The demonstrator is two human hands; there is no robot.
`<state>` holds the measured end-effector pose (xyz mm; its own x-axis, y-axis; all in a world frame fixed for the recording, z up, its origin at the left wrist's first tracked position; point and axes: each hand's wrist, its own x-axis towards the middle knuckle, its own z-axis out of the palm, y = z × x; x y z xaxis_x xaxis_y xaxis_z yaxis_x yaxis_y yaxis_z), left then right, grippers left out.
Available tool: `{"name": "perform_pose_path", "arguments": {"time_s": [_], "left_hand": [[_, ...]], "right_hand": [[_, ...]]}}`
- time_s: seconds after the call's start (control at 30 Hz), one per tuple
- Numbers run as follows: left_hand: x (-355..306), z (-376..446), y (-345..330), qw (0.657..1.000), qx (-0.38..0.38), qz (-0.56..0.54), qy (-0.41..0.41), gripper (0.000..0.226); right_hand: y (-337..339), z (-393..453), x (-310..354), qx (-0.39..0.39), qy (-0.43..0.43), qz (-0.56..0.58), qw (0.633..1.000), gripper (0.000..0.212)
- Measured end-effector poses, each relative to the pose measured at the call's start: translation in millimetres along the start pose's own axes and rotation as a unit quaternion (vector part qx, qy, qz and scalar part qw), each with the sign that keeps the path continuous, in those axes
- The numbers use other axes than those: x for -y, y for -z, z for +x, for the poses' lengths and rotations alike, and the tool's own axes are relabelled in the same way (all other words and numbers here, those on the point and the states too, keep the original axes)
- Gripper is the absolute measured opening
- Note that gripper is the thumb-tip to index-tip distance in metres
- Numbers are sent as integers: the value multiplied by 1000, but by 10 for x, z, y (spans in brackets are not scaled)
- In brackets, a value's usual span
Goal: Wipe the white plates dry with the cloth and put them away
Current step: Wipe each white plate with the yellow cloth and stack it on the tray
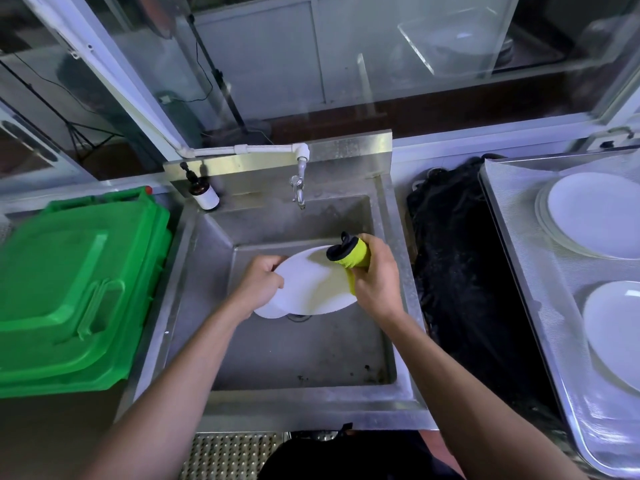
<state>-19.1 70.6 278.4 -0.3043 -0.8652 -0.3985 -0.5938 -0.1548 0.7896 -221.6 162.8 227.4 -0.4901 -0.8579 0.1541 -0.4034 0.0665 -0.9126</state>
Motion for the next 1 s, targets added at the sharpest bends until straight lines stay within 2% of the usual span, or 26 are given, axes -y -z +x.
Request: {"name": "perform_pose_path", "arguments": {"time_s": [0.13,0.2,0.23,0.3,0.37,0.43,0.5,0.6,0.67,0.73,0.87,1.0], "left_hand": [[64,-61,-103,994,-28,-101,7,49],[119,-118,-105,982,-54,-171,56,55],[172,-135,-100,973,-63,-200,94,51],[250,-161,-98,945,-32,-266,188,52],[250,-178,-114,903,45,-352,241,70],[155,-173,-166,873,86,-415,241,81],[12,-176,-223,856,81,-456,230,79],[-174,-186,-275,829,41,-516,214,55],[-229,-194,-276,798,9,-568,202,43],[-251,-208,-270,782,-6,-594,188,32],[-238,-200,-263,777,-28,-605,168,25],[-213,-156,-239,800,-58,-580,141,28]], "right_hand": [[62,2,-1,-38,41,-55,997,48],[98,13,5,-60,58,-73,994,54],[113,21,14,-72,65,-79,992,57],[132,42,28,-93,75,-86,989,59],[129,40,42,-105,94,-97,985,58],[113,21,59,-107,122,-117,980,54],[81,-13,57,-105,144,-141,974,50],[36,-70,45,-117,169,-159,966,45],[25,-97,39,-127,194,-138,963,43],[29,-128,38,-127,224,-116,959,41],[59,-140,-48,-94,256,-113,955,41],[97,-144,-171,-43,248,-103,962,52]]}}
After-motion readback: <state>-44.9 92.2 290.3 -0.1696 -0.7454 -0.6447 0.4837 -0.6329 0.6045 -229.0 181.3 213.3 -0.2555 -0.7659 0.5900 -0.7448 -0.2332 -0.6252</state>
